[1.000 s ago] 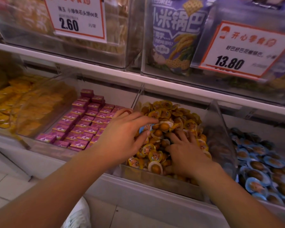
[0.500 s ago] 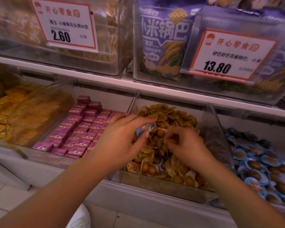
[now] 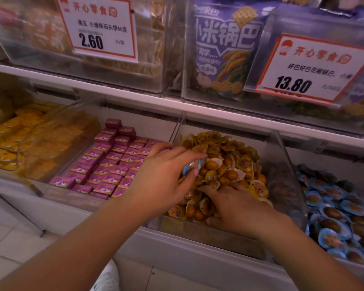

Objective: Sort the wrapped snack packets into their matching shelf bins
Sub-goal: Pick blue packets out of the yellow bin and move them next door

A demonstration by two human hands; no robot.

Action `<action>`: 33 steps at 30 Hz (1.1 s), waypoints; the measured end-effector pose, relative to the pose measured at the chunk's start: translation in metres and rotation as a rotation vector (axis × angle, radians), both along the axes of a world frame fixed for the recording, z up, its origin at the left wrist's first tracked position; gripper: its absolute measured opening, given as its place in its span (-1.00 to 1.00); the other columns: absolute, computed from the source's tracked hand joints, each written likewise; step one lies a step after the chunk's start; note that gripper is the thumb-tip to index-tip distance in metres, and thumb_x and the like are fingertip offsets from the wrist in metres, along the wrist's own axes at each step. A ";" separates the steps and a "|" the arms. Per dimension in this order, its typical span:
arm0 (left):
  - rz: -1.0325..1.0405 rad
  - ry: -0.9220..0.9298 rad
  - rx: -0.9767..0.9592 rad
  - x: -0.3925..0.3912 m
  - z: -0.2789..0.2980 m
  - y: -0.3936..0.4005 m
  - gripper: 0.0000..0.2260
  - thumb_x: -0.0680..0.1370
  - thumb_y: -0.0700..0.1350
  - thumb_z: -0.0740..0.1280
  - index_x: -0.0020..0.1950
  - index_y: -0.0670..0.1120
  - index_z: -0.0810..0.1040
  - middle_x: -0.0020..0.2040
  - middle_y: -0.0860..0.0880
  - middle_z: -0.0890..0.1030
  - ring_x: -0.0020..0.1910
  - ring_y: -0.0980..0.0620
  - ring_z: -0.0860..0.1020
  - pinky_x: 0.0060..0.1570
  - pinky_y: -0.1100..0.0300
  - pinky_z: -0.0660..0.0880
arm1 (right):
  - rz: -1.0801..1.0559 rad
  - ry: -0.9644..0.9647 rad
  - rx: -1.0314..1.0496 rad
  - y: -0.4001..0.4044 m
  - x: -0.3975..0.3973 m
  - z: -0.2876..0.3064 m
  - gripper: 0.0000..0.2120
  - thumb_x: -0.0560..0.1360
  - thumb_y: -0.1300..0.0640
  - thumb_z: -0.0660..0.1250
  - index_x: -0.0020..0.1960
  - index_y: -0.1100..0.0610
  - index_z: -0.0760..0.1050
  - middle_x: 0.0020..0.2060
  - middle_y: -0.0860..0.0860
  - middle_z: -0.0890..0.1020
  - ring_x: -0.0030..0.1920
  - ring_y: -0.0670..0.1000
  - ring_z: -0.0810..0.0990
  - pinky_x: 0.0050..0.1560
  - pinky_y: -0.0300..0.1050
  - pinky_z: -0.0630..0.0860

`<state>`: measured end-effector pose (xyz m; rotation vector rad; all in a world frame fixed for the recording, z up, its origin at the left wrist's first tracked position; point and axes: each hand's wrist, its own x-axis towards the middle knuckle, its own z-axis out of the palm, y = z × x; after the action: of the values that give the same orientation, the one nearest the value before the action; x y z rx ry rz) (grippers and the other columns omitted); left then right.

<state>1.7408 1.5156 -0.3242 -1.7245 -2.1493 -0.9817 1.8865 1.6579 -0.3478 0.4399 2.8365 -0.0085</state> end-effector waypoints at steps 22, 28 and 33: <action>0.050 0.042 -0.024 0.009 0.006 0.000 -0.73 0.57 -0.01 0.28 0.25 0.09 0.58 0.02 0.10 0.63 0.00 0.01 0.60 0.29 -0.06 0.36 | -0.018 0.083 -0.070 0.000 -0.012 -0.008 -0.73 0.36 -0.18 0.39 -0.11 -0.04 0.43 -0.15 -0.03 0.60 -0.03 0.11 0.60 -0.17 -0.06 0.50; 0.032 0.013 -0.016 0.006 0.005 -0.001 -0.73 0.58 0.01 0.27 0.26 0.11 0.58 0.03 0.14 0.62 0.02 0.07 0.59 0.30 -0.04 0.36 | -0.241 0.357 -0.627 0.005 -0.010 0.007 -0.76 0.35 0.10 0.56 -0.03 0.01 0.60 -0.16 -0.07 0.64 -0.15 0.01 0.62 -0.11 -0.13 0.56; 0.032 -0.032 0.012 0.007 0.007 0.001 -0.72 0.57 -0.02 0.29 0.27 0.11 0.56 0.05 0.14 0.61 0.05 0.07 0.58 0.26 -0.05 0.39 | -0.463 0.797 -1.198 0.005 -0.003 0.029 -0.71 0.36 0.23 0.53 0.05 0.13 0.60 -0.10 0.11 0.73 -0.14 0.07 0.71 -0.09 -0.12 0.65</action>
<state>1.7474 1.5170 -0.3175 -1.6748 -2.1791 -1.0187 1.8839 1.6628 -0.3190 0.8575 2.5801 -2.1893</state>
